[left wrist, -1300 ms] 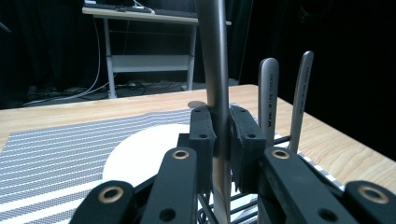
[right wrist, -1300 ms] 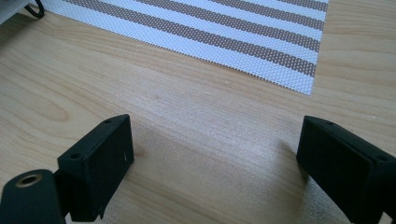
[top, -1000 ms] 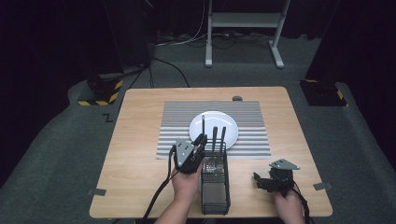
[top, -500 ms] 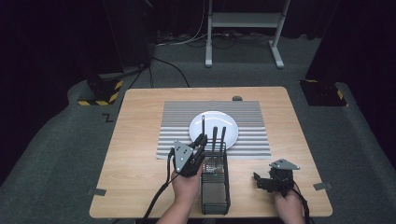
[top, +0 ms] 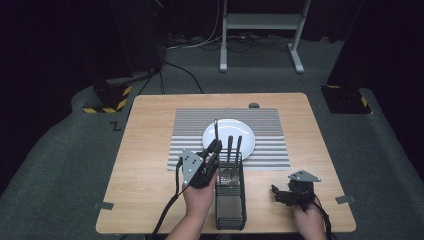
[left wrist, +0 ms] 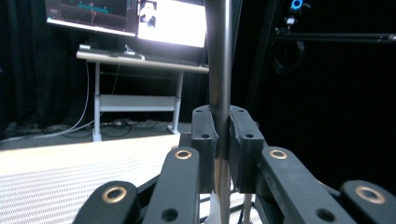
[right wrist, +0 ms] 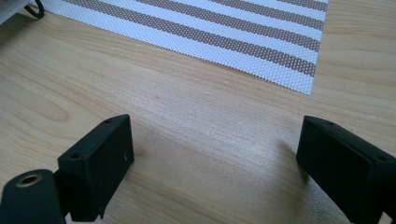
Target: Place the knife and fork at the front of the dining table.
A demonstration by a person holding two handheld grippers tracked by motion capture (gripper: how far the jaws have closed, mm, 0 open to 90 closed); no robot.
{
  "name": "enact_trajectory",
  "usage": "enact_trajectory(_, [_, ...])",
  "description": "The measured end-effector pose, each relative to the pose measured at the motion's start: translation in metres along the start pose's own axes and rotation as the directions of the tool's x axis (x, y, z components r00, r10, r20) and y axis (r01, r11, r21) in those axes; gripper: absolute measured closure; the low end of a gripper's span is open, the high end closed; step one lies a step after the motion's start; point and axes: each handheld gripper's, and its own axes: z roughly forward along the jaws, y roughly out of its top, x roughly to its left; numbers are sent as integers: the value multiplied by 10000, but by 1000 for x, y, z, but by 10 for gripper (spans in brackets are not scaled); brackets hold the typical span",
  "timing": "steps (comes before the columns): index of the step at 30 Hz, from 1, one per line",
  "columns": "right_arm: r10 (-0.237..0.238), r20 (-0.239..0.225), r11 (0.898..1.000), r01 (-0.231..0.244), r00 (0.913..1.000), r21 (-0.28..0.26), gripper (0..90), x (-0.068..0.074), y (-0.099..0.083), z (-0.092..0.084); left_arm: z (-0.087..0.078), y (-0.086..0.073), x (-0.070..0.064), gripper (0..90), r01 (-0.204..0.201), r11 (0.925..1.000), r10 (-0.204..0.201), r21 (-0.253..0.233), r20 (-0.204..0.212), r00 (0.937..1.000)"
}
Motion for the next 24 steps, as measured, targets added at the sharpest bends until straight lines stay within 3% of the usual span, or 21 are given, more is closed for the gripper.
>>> enact_trajectory(10, [-13,-1,10000,13,10000,-4,105,0,0,0,-10,22,-3,817,-104,9967,128,-805,299,9995])
enact_trajectory(24, [-22,5,10000,22,10000,-10,105,0,0,0,-21,44,8,818,-218,9897,235,-1413,105,9997])
